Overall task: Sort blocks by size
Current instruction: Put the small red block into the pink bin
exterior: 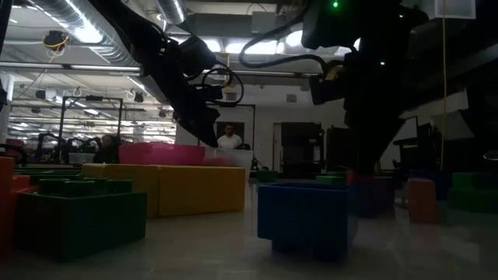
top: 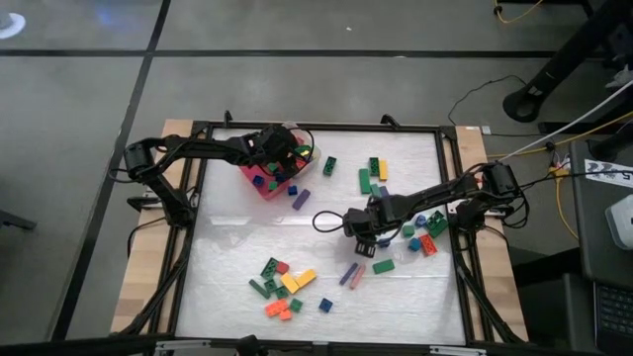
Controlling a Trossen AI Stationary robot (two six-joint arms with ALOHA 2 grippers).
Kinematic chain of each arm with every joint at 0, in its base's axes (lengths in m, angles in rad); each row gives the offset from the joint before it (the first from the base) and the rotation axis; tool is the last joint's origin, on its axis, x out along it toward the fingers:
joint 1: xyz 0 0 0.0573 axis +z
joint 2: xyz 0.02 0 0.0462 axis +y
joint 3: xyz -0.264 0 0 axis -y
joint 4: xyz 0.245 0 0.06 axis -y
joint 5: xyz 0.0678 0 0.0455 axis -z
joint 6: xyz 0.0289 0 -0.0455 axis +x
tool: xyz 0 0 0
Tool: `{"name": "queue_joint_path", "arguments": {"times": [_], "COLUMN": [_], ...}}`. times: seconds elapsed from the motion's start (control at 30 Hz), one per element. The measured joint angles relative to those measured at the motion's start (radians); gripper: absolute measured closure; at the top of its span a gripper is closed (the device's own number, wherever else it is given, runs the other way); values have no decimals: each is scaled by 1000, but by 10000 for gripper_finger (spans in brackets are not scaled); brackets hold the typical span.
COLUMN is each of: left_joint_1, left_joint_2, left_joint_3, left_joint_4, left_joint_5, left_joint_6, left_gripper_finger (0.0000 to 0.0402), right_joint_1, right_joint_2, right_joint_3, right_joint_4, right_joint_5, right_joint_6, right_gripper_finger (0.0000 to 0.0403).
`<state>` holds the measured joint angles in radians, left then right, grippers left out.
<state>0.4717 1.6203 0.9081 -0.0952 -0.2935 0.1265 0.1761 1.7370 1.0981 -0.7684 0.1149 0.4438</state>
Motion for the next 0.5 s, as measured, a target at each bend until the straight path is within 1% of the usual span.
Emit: {"name": "queue_joint_path", "arguments": {"times": [0.33, 0.5], "left_joint_1": [0, 0], "left_joint_2": [0, 0], "left_joint_3": [0, 0], "left_joint_4": [0, 0], "left_joint_5": [0, 0], "left_joint_6": [0, 0], "left_gripper_finger": [192, 192], "right_joint_1": [0, 0], "right_joint_2": [-1, -1], "right_joint_3": [-67, -105], "right_joint_4": [60, 142], "right_joint_5": [17, -1], "right_joint_6": [-8, -98], "right_gripper_finger": [223, 223]}}
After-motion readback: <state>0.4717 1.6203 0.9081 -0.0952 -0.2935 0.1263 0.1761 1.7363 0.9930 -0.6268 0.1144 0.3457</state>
